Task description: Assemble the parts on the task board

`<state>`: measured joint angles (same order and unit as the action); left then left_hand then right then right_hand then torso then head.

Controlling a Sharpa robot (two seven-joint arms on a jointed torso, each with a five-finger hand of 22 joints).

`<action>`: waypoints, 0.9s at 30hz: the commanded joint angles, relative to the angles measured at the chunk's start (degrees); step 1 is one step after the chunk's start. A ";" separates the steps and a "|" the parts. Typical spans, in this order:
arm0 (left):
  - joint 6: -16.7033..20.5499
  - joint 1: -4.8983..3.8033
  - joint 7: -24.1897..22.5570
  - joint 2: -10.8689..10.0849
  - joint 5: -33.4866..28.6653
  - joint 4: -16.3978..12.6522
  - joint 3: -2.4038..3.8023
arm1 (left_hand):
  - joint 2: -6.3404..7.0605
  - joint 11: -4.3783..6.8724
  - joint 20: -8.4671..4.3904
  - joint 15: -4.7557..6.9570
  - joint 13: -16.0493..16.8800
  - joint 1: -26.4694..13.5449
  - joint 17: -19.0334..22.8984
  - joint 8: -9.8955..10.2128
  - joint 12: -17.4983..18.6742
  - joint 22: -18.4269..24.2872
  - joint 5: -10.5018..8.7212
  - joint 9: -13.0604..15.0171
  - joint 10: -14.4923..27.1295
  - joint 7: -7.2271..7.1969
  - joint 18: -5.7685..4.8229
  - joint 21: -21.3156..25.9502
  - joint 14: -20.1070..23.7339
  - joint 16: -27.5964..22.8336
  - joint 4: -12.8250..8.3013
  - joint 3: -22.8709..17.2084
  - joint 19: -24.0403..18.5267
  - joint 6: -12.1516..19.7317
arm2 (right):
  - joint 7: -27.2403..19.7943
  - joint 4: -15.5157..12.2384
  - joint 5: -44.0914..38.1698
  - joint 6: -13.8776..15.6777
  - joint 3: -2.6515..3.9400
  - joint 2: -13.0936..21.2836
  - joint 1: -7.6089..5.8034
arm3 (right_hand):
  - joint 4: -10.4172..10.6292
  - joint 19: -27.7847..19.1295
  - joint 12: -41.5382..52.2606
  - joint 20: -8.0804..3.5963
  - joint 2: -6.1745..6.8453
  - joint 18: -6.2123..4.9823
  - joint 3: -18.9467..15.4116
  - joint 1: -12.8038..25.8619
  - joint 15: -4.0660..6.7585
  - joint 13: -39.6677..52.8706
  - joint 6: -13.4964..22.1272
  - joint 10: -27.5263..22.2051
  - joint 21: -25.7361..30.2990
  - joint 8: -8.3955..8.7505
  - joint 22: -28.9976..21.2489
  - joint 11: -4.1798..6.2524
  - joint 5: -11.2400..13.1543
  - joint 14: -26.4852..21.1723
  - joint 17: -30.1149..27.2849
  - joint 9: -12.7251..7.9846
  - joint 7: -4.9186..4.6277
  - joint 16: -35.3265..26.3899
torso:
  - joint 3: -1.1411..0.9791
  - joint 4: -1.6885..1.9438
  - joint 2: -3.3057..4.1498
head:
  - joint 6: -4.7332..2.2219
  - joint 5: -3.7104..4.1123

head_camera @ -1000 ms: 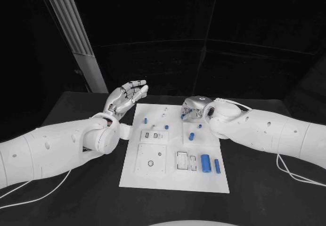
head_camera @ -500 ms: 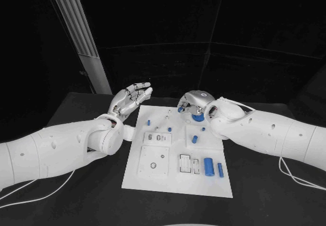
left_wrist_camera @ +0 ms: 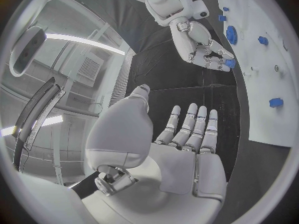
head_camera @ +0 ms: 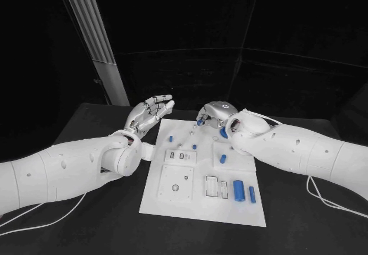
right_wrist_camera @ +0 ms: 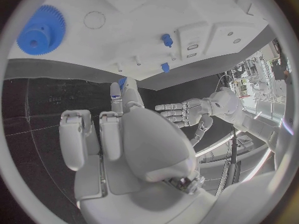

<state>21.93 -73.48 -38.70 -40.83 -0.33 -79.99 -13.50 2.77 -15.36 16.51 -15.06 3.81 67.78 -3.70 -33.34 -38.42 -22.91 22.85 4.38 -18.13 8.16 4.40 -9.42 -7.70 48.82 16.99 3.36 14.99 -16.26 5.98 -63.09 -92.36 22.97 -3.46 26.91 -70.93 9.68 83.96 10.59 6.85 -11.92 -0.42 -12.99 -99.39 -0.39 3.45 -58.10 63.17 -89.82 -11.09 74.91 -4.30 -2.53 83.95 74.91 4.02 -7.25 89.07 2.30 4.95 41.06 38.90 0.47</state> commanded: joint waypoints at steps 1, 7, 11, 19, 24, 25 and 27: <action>-0.73 -0.14 -18.35 0.02 0.40 -0.07 0.03 | -0.69 -0.01 0.06 -0.20 -0.03 0.03 -0.03 -0.26 -0.31 0.06 -0.15 -0.05 0.46 8.92 0.75 0.31 0.08 0.19 -0.06 -0.24 -0.29 0.27 | -1.36 0.93 -0.56 -0.71 0.09 -0.66 -0.13 | 0.40 6.04 -0.27 -0.27 0.02 0.42 0.09 -0.40 -0.32 -0.04 -0.17 0.43 -0.18 0.02 15.09 -0.01 -0.16 4.84 7.61 -0.01 -0.01 0.15 | 0.07 0.21 0.19 | 0.04 0.01; -0.73 -0.14 -18.35 -0.07 0.40 -0.12 0.03 | -0.69 -0.01 0.06 -0.20 -0.03 0.03 -0.03 -0.26 -0.31 0.06 -0.15 -0.05 0.46 8.92 0.75 0.31 0.08 0.19 -0.06 -0.24 -0.29 0.27 | -1.29 3.09 -0.85 -1.83 0.10 -2.27 -0.12 | 0.48 6.04 -0.61 -0.26 0.03 0.42 0.09 -0.54 -0.32 -0.03 -0.13 0.44 -0.18 0.20 15.09 -0.01 -0.17 4.85 7.67 -0.04 -0.02 0.16 | 0.08 0.04 0.15 | 0.17 -0.17; -0.74 -0.15 -18.32 -0.06 0.40 -0.12 0.03 | -0.69 -0.01 0.06 -0.20 -0.03 0.03 -0.03 -0.26 -0.31 0.06 -0.15 -0.05 0.46 8.92 0.75 0.31 0.08 0.19 -0.06 -0.24 -0.29 0.27 | -1.09 4.09 -1.31 -2.15 0.11 -2.85 -0.12 | 0.48 6.04 -0.61 -0.26 0.03 0.42 0.09 -0.54 -0.32 -0.03 -0.13 0.44 -0.18 0.20 15.09 -0.01 -0.17 4.85 7.67 -0.04 -0.02 0.16 | 0.09 -0.01 0.12 | 0.11 -0.13; -0.75 -0.15 -18.30 -0.12 0.40 -0.15 0.03 | -0.69 -0.01 0.06 -0.20 -0.03 0.03 -0.03 -0.26 -0.31 0.06 -0.15 -0.05 0.46 8.92 0.75 0.31 0.08 0.19 -0.06 -0.24 -0.29 0.27 | -1.15 6.31 -1.65 -2.82 0.11 -4.11 -0.11 | 0.58 6.04 -0.92 -0.24 0.07 0.42 0.07 -0.59 -0.34 -0.03 -0.10 0.45 -0.18 0.36 15.09 -0.05 -0.16 4.84 7.60 -0.06 -0.05 0.15 | 0.09 -0.01 0.16 | 0.24 -0.09; -0.80 -0.15 -18.28 -0.11 0.40 -0.15 0.03 | -0.69 -0.01 0.06 -0.20 -0.03 0.03 -0.03 -0.26 -0.31 0.06 -0.15 -0.05 0.46 8.92 0.75 0.31 0.08 0.19 -0.06 -0.24 -0.29 0.27 | -1.33 7.04 -1.57 -3.64 0.11 -4.70 -0.10 | 0.58 6.04 -0.92 -0.24 0.07 0.42 0.07 -0.59 -0.34 -0.03 -0.10 0.45 -0.18 0.36 15.09 -0.05 -0.16 4.84 7.60 -0.06 -0.05 0.15 | 0.10 0.00 0.24 | 0.41 -0.15; -0.80 -0.15 -18.28 -0.12 0.40 -0.14 0.03 | -0.69 -0.01 0.06 -0.20 -0.03 0.03 -0.03 -0.26 -0.31 0.06 -0.15 -0.05 0.46 8.92 0.75 0.31 0.08 0.19 -0.06 -0.24 -0.29 0.27 | -1.32 7.16 -1.56 -3.77 0.11 -4.82 -0.10 | 0.58 6.04 -0.92 -0.24 0.07 0.42 0.07 -0.59 -0.34 -0.03 -0.10 0.45 -0.18 0.36 15.09 -0.05 -0.16 4.84 7.60 -0.06 -0.05 0.15 | 0.10 -0.03 0.24 | 0.45 -0.18; -0.80 -0.15 -18.28 -0.12 0.40 -0.13 0.03 | -0.74 -0.01 0.05 -0.19 -0.03 0.05 -0.03 -0.28 -0.34 0.06 -0.13 -0.06 0.47 8.92 0.76 0.32 0.09 0.20 -0.07 -0.24 -0.32 0.31 | -1.31 7.30 -1.55 -3.87 0.11 -4.96 -0.10 | 0.58 6.04 -0.92 -0.24 0.07 0.42 0.07 -0.59 -0.34 -0.03 -0.10 0.45 -0.18 0.36 15.09 -0.05 -0.16 4.84 7.60 -0.06 -0.05 0.15 | 0.08 -0.04 0.23 | 0.51 -0.18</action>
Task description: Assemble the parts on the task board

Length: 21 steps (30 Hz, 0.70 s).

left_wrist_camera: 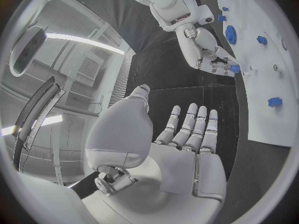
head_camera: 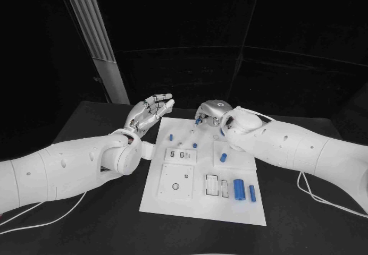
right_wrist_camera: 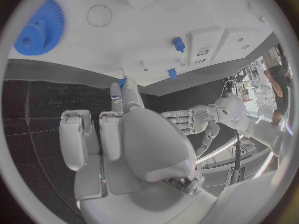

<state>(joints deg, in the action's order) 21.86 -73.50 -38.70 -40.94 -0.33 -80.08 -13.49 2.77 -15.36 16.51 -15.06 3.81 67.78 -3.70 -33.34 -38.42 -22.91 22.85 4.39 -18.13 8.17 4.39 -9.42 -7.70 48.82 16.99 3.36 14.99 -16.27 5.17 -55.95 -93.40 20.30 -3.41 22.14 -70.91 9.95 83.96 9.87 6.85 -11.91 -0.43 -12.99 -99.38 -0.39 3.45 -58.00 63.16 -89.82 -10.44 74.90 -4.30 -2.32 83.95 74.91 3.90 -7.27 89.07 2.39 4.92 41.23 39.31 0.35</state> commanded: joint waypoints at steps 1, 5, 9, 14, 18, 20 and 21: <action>-0.73 -0.13 -18.28 -0.01 0.40 -0.04 0.03 | -0.74 -0.01 0.05 -0.19 -0.03 0.05 -0.03 -0.29 -0.34 0.06 -0.13 -0.07 0.47 8.92 0.76 0.32 0.09 0.20 -0.07 -0.24 -0.32 0.31 | -0.50 0.15 -0.52 -1.20 0.06 -0.18 -0.12 | 0.31 6.04 -0.19 -0.25 0.06 0.43 0.07 -0.60 -0.34 -0.03 -0.20 0.45 -0.18 -0.29 15.10 -0.05 -0.37 4.84 7.60 0.06 -0.03 0.15 | -0.01 0.00 0.06 | 0.10 -0.06; -0.73 -0.13 -18.28 -0.01 0.40 -0.04 0.03 | -0.74 -0.01 0.05 -0.19 -0.03 0.05 -0.03 -0.29 -0.34 0.06 -0.13 -0.07 0.47 8.92 0.76 0.32 0.09 0.20 -0.07 -0.24 -0.32 0.31 | -0.50 0.15 -0.52 -1.20 0.06 -0.18 -0.12 | 0.31 6.04 -0.19 -0.25 0.06 0.43 0.07 -0.60 -0.34 -0.03 -0.20 0.45 -0.18 -0.29 15.10 -0.05 -0.37 4.84 7.60 0.06 -0.03 0.15 | -0.01 0.00 0.06 | 0.10 -0.06; -0.73 -0.13 -18.28 -0.01 0.40 -0.04 0.03 | -0.74 -0.01 0.05 -0.19 -0.03 0.05 -0.03 -0.29 -0.34 0.06 -0.13 -0.07 0.47 8.92 0.76 0.32 0.09 0.20 -0.07 -0.24 -0.32 0.31 | -0.50 0.15 -0.52 -1.20 0.06 -0.18 -0.12 | 0.31 6.04 -0.19 -0.25 0.06 0.43 0.07 -0.60 -0.34 -0.03 -0.20 0.45 -0.18 -0.29 15.10 -0.05 -0.37 4.84 7.60 0.06 -0.03 0.15 | -0.01 0.00 0.06 | 0.10 -0.06; -0.73 -0.13 -18.28 -0.01 0.40 -0.04 0.03 | -0.74 -0.01 0.05 -0.19 -0.03 0.05 -0.03 -0.29 -0.34 0.06 -0.13 -0.07 0.47 8.92 0.76 0.32 0.09 0.20 -0.07 -0.24 -0.32 0.31 | -0.50 0.15 -0.52 -1.20 0.06 -0.18 -0.12 | 0.31 6.04 -0.19 -0.25 0.06 0.43 0.07 -0.60 -0.34 -0.03 -0.20 0.45 -0.18 -0.29 15.10 -0.05 -0.37 4.84 7.60 0.06 -0.03 0.15 | -0.01 0.00 0.06 | 0.10 -0.06; -0.74 -0.13 -18.23 0.00 0.40 -0.03 0.03 | -0.85 0.00 0.03 -0.17 -0.03 0.08 -0.02 -0.35 -0.41 0.06 -0.09 -0.11 0.51 8.92 0.78 0.32 0.10 0.22 -0.08 -0.25 -0.40 0.40 | -0.60 3.24 -0.50 -1.37 0.05 -2.01 -0.10 | 0.44 6.04 -0.43 -0.23 0.08 0.43 0.03 -0.58 -0.37 -0.02 -0.20 0.48 -0.18 -0.17 15.10 -0.07 -0.36 4.83 7.57 0.05 -0.03 0.15 | 0.06 0.05 0.10 | 0.27 0.09; -0.73 -0.13 -18.23 0.00 0.40 -0.04 0.03 | -0.85 0.00 0.03 -0.17 -0.03 0.08 -0.02 -0.35 -0.41 0.06 -0.09 -0.11 0.51 8.92 0.78 0.32 0.10 0.22 -0.08 -0.25 -0.40 0.40 | -0.69 3.54 -0.50 -1.30 0.05 -2.17 -0.10 | 0.44 6.04 -0.43 -0.23 0.08 0.43 0.03 -0.58 -0.37 -0.02 -0.20 0.48 -0.18 -0.17 15.10 -0.07 -0.36 4.83 7.57 0.05 -0.03 0.15 | 0.08 0.06 0.13 | 0.28 0.07; -0.72 -0.13 -18.23 0.01 0.40 -0.03 0.03 | -0.85 0.00 0.03 -0.17 -0.03 0.08 -0.02 -0.35 -0.41 0.06 -0.09 -0.11 0.51 8.92 0.78 0.32 0.10 0.22 -0.08 -0.25 -0.40 0.40 | -0.73 3.65 -0.50 -1.24 0.05 -2.24 -0.10 | 0.44 6.04 -0.43 -0.23 0.08 0.43 0.03 -0.58 -0.37 -0.02 -0.20 0.48 -0.18 -0.17 15.10 -0.07 -0.36 4.83 7.57 0.05 -0.03 0.15 | 0.09 0.07 0.13 | 0.28 0.04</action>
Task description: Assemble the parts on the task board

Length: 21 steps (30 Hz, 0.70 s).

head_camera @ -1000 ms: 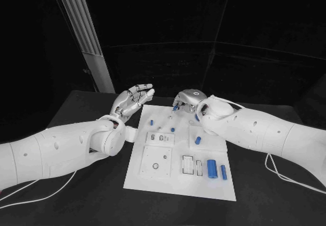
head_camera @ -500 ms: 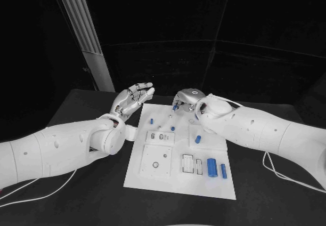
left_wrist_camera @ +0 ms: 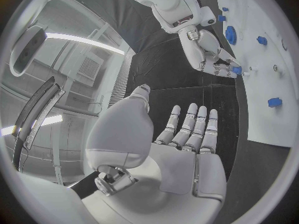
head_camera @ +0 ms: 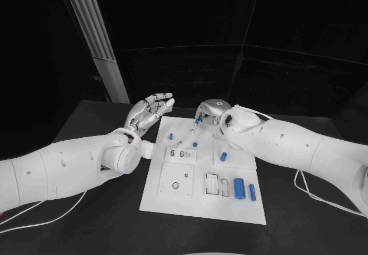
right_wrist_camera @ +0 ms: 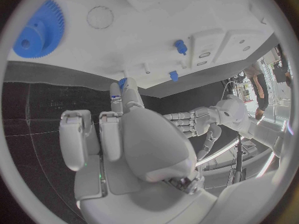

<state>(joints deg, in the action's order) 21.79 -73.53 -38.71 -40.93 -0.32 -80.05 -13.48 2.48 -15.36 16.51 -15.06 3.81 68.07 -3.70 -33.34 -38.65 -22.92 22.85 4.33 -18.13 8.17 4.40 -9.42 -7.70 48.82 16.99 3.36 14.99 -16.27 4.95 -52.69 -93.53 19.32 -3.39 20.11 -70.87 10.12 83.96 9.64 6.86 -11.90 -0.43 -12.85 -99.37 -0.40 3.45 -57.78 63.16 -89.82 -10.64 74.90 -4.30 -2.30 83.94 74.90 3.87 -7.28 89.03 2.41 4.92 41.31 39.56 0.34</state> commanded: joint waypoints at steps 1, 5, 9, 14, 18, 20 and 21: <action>-0.64 -0.10 -18.23 0.00 0.39 -0.06 0.02 | -0.56 0.00 0.03 -0.17 -0.03 -0.21 -0.02 -0.35 -0.19 0.07 -0.09 -0.04 0.51 8.92 0.78 0.32 0.10 0.22 -0.08 -0.26 -0.40 0.40 | -0.54 0.53 -0.37 -0.13 0.04 -0.29 -0.13 | 0.28 6.04 -0.20 -0.24 0.07 0.43 -0.12 -0.59 -0.37 -0.02 -0.43 0.48 -0.18 0.03 15.10 -0.07 -0.39 4.83 7.57 0.08 -0.02 0.19 | 0.09 0.11 0.03 | 0.08 0.04; -0.62 -0.10 -18.25 0.00 0.39 -0.09 0.02 | -0.56 0.00 0.03 -0.17 -0.03 -0.21 -0.02 -0.35 -0.19 0.07 -0.09 -0.04 0.51 8.92 0.78 0.32 0.10 0.22 -0.08 -0.26 -0.40 0.40 | -0.51 0.63 -0.37 0.19 0.04 -0.37 -0.13 | 0.34 6.04 -0.32 -0.23 0.09 0.43 -0.14 -0.58 -0.37 -0.02 -0.43 0.49 -0.18 0.09 15.10 -0.06 -0.39 4.82 7.49 0.07 0.00 0.18 | 0.10 0.08 0.02 | 0.12 -0.09; -0.61 -0.10 -18.22 -0.02 0.39 -0.06 0.02 | -0.64 0.00 0.02 -0.16 -0.03 -0.17 -0.02 -0.44 -0.23 0.08 -0.06 -0.06 0.54 8.92 0.79 0.33 0.11 0.23 -0.08 -0.27 -0.46 0.44 | -0.40 0.59 -0.37 0.41 0.04 -0.32 -0.13 | 0.34 6.04 -0.32 -0.23 0.09 0.43 -0.14 -0.58 -0.37 -0.02 -0.43 0.49 -0.18 0.09 15.10 -0.06 -0.39 4.82 7.49 0.07 0.00 0.18 | 0.15 0.04 0.02 | -0.06 -0.14; -0.62 -0.10 -18.20 -0.03 0.39 0.04 0.02 | -0.64 0.00 0.02 -0.16 -0.03 -0.17 -0.02 -0.44 -0.23 0.08 -0.06 -0.06 0.54 8.92 0.79 0.33 0.11 0.23 -0.08 -0.27 -0.46 0.44 | -0.33 0.36 -0.37 0.47 0.04 -0.14 -0.14 | 0.34 6.04 -0.32 -0.23 0.09 0.43 -0.14 -0.58 -0.37 -0.02 -0.43 0.49 -0.18 0.09 15.10 -0.06 -0.39 4.82 7.49 0.07 0.00 0.18 | 0.16 0.07 0.11 | -0.20 -0.18; -0.68 -0.10 -18.19 0.07 0.40 0.22 0.02 | -0.64 0.00 0.02 -0.16 -0.03 -0.17 -0.02 -0.44 -0.23 0.08 -0.06 -0.06 0.54 8.92 0.79 0.33 0.11 0.23 -0.08 -0.27 -0.46 0.44 | -0.23 0.12 -0.37 0.13 0.04 0.05 -0.14 | 0.42 6.04 -0.48 -0.23 0.14 0.43 -0.19 -0.56 -0.37 -0.01 -0.44 0.50 -0.18 0.16 15.10 -0.06 -0.39 4.80 7.39 0.07 0.01 0.17 | 0.18 0.13 0.11 | -0.02 -0.24; -0.71 -0.10 -18.19 0.12 0.40 0.31 0.02 | -0.64 0.00 0.02 -0.16 -0.03 -0.17 -0.02 -0.44 -0.23 0.08 -0.06 -0.06 0.54 8.92 0.79 0.33 0.11 0.23 -0.08 -0.27 -0.46 0.44 | -0.26 0.03 -0.34 0.00 0.04 0.13 -0.14 | 0.49 6.04 -0.59 -0.22 0.16 0.43 -0.22 -0.53 -0.38 -0.01 -0.44 0.51 -0.18 0.21 15.10 -0.07 -0.39 4.80 7.40 0.07 0.02 0.17 | 0.23 0.21 0.20 | 0.01 -0.23; -0.72 -0.10 -18.20 0.15 0.40 0.36 0.02 | -0.64 0.00 0.02 -0.16 -0.03 -0.17 -0.02 -0.44 -0.23 0.08 -0.06 -0.06 0.54 8.92 0.79 0.33 0.11 0.23 -0.08 -0.27 -0.46 0.44 | -0.28 -0.02 -0.33 -0.05 0.04 0.17 -0.14 | 0.49 6.04 -0.59 -0.22 0.16 0.43 -0.22 -0.53 -0.38 -0.01 -0.44 0.51 -0.18 0.21 15.10 -0.07 -0.39 4.80 7.40 0.07 0.02 0.17 | 0.24 0.25 0.24 | 0.01 -0.22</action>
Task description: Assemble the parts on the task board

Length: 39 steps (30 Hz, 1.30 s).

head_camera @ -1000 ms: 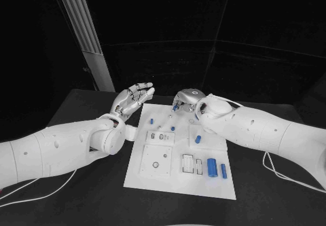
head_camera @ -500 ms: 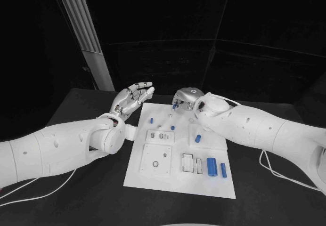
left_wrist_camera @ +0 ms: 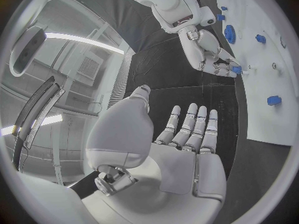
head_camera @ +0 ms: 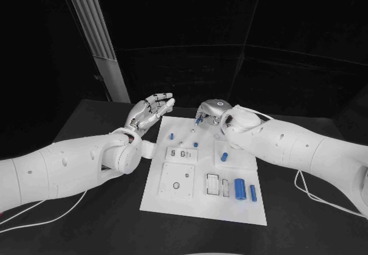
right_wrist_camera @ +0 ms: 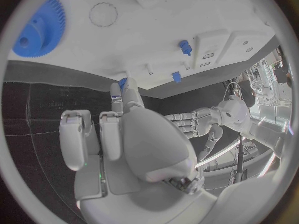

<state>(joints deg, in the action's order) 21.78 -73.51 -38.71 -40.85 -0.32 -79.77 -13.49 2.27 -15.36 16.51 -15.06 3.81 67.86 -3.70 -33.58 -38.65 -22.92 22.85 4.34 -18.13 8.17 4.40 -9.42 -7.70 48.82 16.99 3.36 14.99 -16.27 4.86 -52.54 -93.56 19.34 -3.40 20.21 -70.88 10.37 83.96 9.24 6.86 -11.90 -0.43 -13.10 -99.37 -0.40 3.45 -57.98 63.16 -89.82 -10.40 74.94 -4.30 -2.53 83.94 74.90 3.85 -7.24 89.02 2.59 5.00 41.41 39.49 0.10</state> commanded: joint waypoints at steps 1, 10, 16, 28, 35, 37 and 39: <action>-0.73 -0.11 -18.20 0.10 0.40 0.13 0.03 | -0.43 0.00 0.03 -0.16 -0.03 0.04 -0.02 -0.20 -0.23 0.08 -0.06 -0.07 0.54 8.92 0.79 0.33 0.11 0.23 -0.08 -0.27 -0.46 0.44 | -0.21 -0.22 -0.29 -0.13 0.05 0.10 -0.13 | 0.23 6.04 -0.19 -0.22 0.16 0.43 0.03 -0.54 -0.38 -0.01 -0.24 0.51 -0.18 -0.03 15.06 -0.07 -0.16 4.80 7.40 0.09 -0.02 0.17 | 0.05 0.10 0.10 | 0.10 -0.03; -0.76 -0.11 -18.16 0.06 0.40 0.23 0.03 | -0.43 0.00 0.03 -0.16 -0.03 0.04 -0.02 -0.20 -0.23 0.08 -0.06 -0.07 0.54 8.92 0.79 0.33 0.11 0.23 -0.08 -0.27 -0.46 0.44 | -0.76 -0.50 0.32 -0.59 0.05 0.10 -0.14 | 0.40 6.04 -0.42 -0.20 0.23 0.43 -0.06 -0.44 -0.37 0.00 -0.25 0.55 -0.18 0.08 15.06 -0.07 -0.16 4.80 7.43 0.08 -0.01 0.17 | 0.08 0.01 0.06 | 0.24 -0.14; -0.77 -0.11 -18.15 0.12 0.40 0.19 0.03 | -0.43 0.00 0.03 -0.16 -0.03 0.04 -0.02 -0.20 -0.23 0.08 -0.06 -0.07 0.54 8.92 0.79 0.33 0.11 0.23 -0.08 -0.27 -0.46 0.44 | -0.52 0.04 0.44 -0.75 0.05 -0.36 -0.14 | 0.41 6.04 -0.42 -0.20 0.23 0.43 -0.07 -0.44 -0.37 0.00 -0.25 0.55 -0.18 0.08 15.06 -0.07 -0.16 4.80 7.44 0.08 -0.01 0.17 | 0.13 0.12 0.15 | 0.00 0.10; -0.73 -0.12 -18.06 0.20 0.41 0.19 0.03 | -0.43 0.00 0.03 -0.16 -0.03 0.04 -0.02 -0.20 -0.23 0.08 -0.06 -0.07 0.54 8.92 0.79 0.33 0.11 0.23 -0.08 -0.27 -0.46 0.44 | -0.34 1.01 0.48 -1.41 0.05 -1.19 -0.14 | 0.44 6.04 -0.49 -0.20 0.22 0.43 -0.07 -0.44 -0.37 0.00 -0.24 0.55 -0.18 0.12 15.06 -0.08 -0.16 4.80 7.42 0.08 -0.01 0.17 | 0.13 0.08 0.18 | 0.09 -0.06; -0.69 -0.12 -17.93 0.20 0.41 0.16 0.03 | -0.43 0.00 0.03 -0.16 -0.03 0.04 -0.02 -0.20 -0.23 0.08 -0.06 -0.07 0.54 8.92 0.79 0.33 0.11 0.23 -0.08 -0.27 -0.46 0.44 | -0.34 1.18 0.48 -1.73 0.05 -1.41 -0.14 | 0.59 6.04 -0.88 -0.17 0.29 0.43 -0.13 -0.46 -0.38 -0.01 -0.12 0.48 -0.18 0.36 15.06 -0.10 -0.16 4.78 7.34 0.05 -0.03 0.16 | 0.15 0.02 0.18 | 0.09 -0.06; -0.68 -0.12 -17.90 0.20 0.41 0.17 0.03 | -0.44 0.00 0.02 -0.16 -0.03 0.05 -0.02 -0.21 -0.24 0.08 -0.06 -0.08 0.55 8.92 0.80 0.32 0.11 0.24 -0.09 -0.27 -0.46 0.46 | -0.35 1.22 0.48 -1.74 0.05 -1.43 -0.14 | 0.66 6.04 -1.01 -0.17 0.32 0.43 -0.17 -0.45 -0.38 -0.01 -0.06 0.46 -0.18 0.46 15.06 -0.11 -0.16 4.78 7.33 0.03 -0.05 0.16 | 0.16 0.03 0.16 | 0.12 -0.07; -0.67 -0.12 -17.89 0.20 0.41 0.19 0.03 | -0.54 0.00 0.02 -0.14 -0.03 0.12 -0.02 -0.26 -0.30 0.05 -0.04 -0.11 0.60 8.92 0.81 0.31 0.11 0.26 -0.09 -0.28 -0.51 0.55 | -0.33 1.25 0.49 -1.76 0.05 -1.43 -0.14 | 0.74 6.04 -1.18 -0.15 0.37 0.43 -0.21 -0.44 -0.40 -0.01 0.05 0.41 -0.18 0.60 15.06 -0.13 -0.16 4.78 7.33 0.01 -0.07 0.15 | 0.15 0.04 0.18 | 0.12 -0.05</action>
<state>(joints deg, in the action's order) 21.69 -73.51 -38.71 -40.70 -0.32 -79.56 -13.49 2.27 -15.27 16.51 -15.06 3.81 67.86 -3.70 -33.58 -38.64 -22.92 22.85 4.29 -17.80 8.17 4.40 -9.42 -7.70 48.82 16.99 3.36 14.99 -16.27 4.70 -51.35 -93.06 18.12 -3.39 18.83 -70.88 10.84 83.96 8.30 6.86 -11.66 -0.43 -13.23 -99.61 -0.40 3.45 -57.78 63.37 -89.82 -9.95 74.92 -4.50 -2.35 83.94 74.95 3.81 -7.27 89.02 2.74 5.08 41.59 39.61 0.01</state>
